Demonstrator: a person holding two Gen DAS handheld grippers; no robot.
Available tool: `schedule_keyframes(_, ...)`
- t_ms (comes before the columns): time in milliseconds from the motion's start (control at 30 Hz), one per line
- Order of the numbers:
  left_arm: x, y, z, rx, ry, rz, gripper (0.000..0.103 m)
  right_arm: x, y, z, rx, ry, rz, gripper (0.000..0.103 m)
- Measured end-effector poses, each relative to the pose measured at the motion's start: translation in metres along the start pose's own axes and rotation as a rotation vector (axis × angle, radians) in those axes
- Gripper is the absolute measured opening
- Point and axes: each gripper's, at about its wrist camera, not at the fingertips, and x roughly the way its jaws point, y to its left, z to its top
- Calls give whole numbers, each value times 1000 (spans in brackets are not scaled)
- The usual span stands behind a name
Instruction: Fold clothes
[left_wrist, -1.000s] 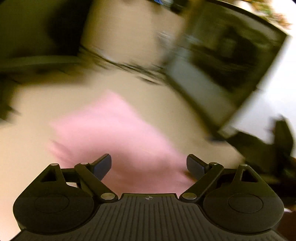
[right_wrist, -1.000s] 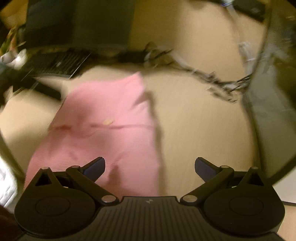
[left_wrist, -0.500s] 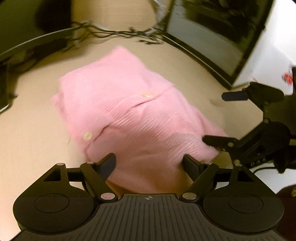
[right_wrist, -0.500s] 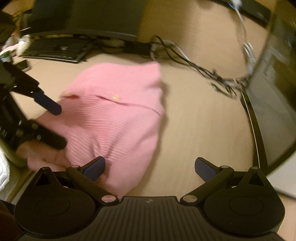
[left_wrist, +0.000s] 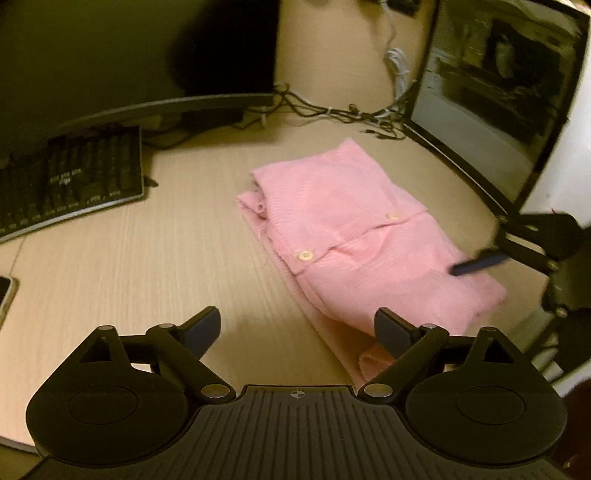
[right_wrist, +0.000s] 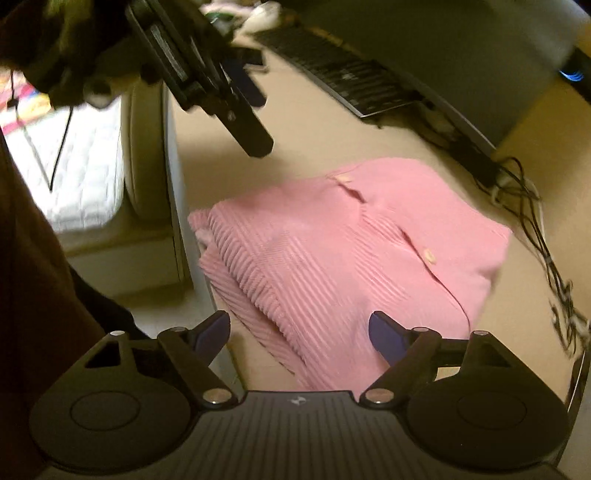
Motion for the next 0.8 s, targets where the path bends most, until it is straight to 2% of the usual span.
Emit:
schedule_keyframes(67,-2,-10,-6,45,-13,10,95,7,-2,2,-15,14,-17,69)
schedule_keyframes(133,-4,-18,-10,96,-18,0,96,11,-15,6,75,27,14,61)
schedule_keyframes(167,-5,-23,-13,128,-17,-11,97,13,-25,7,146,34,39,60)
schedule_keyframes(233,-6,-33,-18,192,-11,-30,98,16,-54,6,379,49,124,59)
schedule_keyframes(333,1,-45,-23,268,-1,-38,100,22,-90,-6,659,39,225,57)
schedule_keyframes(400,8,-53,-25,313,6,-36,100,23,-96,-11,723,30,247,57)
schedule_keyframes(500,30,-66,-22,362,-11,28,100,23,-98,-15,769,14,259,57)
schedule_keyframes(600,56,-76,-14,385,-9,106,100,16,-84,-12,700,7,211,58)
schedule_keyframes(633,58,-75,-9,368,-8,93,100,11,-77,-10,651,2,183,60)
schedule_keyframes(667,59,-73,-5,350,-6,80,100,6,-71,-8,592,-9,151,68)
schedule_keyframes(700,61,-71,-1,333,-5,68,100,-1,-64,-7,520,-25,111,81)
schedule_keyframes(733,63,-69,3,311,-3,52,100,-10,-53,-8,425,-47,57,86)
schedule_keyframes(800,62,-57,10,221,9,-11,100,-21,-31,-11,225,-79,-46,87)
